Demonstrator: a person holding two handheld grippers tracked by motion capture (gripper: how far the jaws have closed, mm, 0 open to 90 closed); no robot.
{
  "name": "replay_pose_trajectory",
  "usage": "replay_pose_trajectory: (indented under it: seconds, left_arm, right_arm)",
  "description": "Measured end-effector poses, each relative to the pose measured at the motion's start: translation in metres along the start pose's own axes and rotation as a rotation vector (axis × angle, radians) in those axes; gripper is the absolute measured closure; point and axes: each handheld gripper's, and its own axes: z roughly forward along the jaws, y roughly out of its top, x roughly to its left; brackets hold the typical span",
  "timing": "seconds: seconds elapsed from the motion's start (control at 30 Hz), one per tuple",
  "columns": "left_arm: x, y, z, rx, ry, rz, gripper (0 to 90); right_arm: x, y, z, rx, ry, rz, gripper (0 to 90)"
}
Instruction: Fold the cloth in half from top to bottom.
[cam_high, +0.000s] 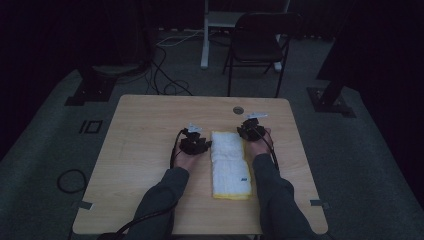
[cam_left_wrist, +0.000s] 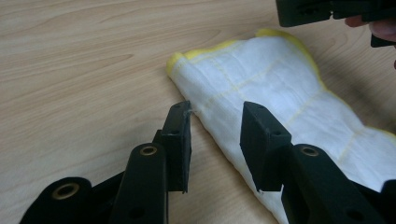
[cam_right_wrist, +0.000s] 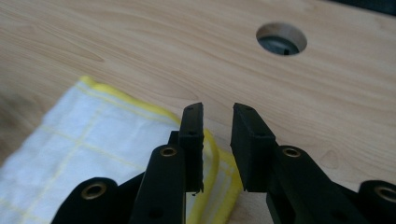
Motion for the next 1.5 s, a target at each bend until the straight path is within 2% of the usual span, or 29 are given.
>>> replay_pose_trajectory:
  seconds: [0.1,0.17,0.27,0.3,0.47,0.5,0.53,0.6,0.73,0.87,0.97,1.13,1.23,1.3,1.43,1.5]
  left_arm:
    - [0.000,0.002,0.006,0.005,0.003,0.001,64.0]
    - [0.000,0.003,0.008,0.006,0.005,-0.003,64.0]
    - [0.000,0.004,0.012,0.011,0.009,-0.005,63.8]
    - [0.000,0.004,0.014,0.015,0.010,-0.003,63.8]
    - [0.000,0.005,0.023,0.030,0.013,-0.012,63.7]
    - [0.000,0.005,0.025,0.031,0.015,-0.015,63.7]
    - [0.001,0.005,0.028,0.035,0.020,-0.017,63.6]
    - [0.002,0.006,0.030,0.036,0.024,-0.027,63.2]
    - [0.006,0.010,0.032,0.034,0.039,-0.046,62.3]
    - [0.011,0.015,0.036,0.038,0.058,-0.068,61.4]
    - [0.014,0.017,0.040,0.046,0.057,-0.096,61.0]
    - [0.013,0.019,0.046,0.057,0.073,-0.103,61.0]
    - [0.012,0.020,0.047,0.060,0.090,-0.097,61.1]
    - [0.011,0.021,0.048,0.067,0.095,-0.093,62.3]
    - [0.008,0.025,0.050,0.097,0.086,-0.096,69.6]
    - [0.007,0.026,0.051,0.110,0.076,-0.101,77.3]
  right_arm:
    - [-0.001,0.001,0.007,0.030,-0.011,0.000,71.1]
    - [-0.002,0.000,0.013,0.046,-0.004,0.018,69.9]
    - [-0.004,-0.002,0.017,0.079,-0.001,0.017,83.3]
    - [-0.004,-0.003,0.017,0.083,-0.016,0.011,88.0]
    - [-0.015,-0.008,0.009,0.058,-0.035,0.085,90.0]
    - [-0.017,-0.010,0.008,0.057,-0.027,0.101,89.9]
    - [-0.018,-0.011,0.008,0.060,-0.023,0.104,87.3]
    - [-0.019,-0.014,0.008,0.061,-0.002,0.114,75.0]
    - [-0.020,-0.015,0.007,0.036,0.014,0.173,62.6]
    - [-0.019,-0.013,0.011,0.051,-0.004,0.193,58.0]
    - [-0.018,-0.014,0.013,0.072,-0.020,0.185,57.4]
    - [-0.013,-0.015,0.016,0.102,-0.040,0.145,60.0]
    - [-0.009,-0.014,0.016,0.110,-0.045,0.123,65.5]
    - [-0.007,-0.014,0.016,0.112,-0.036,0.126,72.6]
    - [-0.006,-0.013,0.017,0.121,-0.007,0.121,83.4]
    - [-0.007,-0.012,0.017,0.124,-0.005,0.114,86.1]
